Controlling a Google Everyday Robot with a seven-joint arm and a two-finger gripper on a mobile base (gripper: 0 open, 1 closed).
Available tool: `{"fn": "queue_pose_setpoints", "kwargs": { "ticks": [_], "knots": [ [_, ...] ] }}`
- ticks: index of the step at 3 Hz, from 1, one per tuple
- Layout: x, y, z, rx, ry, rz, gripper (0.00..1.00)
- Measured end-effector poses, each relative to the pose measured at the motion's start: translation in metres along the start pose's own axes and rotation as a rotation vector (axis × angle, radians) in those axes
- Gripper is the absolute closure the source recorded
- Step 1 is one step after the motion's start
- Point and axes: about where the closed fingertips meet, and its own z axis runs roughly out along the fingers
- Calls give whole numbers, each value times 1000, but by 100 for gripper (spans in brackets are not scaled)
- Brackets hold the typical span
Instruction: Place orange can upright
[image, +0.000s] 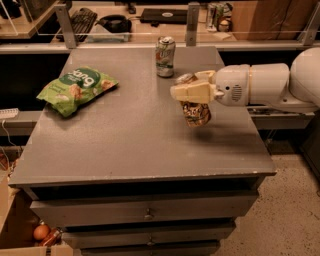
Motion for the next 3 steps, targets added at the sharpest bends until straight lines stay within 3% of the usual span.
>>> {"fn": "queue_pose_setpoints", "kwargs": {
  "ticks": [2,3],
  "knots": [
    [4,19,-10,-156,-182,-231,100],
    [9,21,-13,-185,-240,-253,100]
  ]
}}
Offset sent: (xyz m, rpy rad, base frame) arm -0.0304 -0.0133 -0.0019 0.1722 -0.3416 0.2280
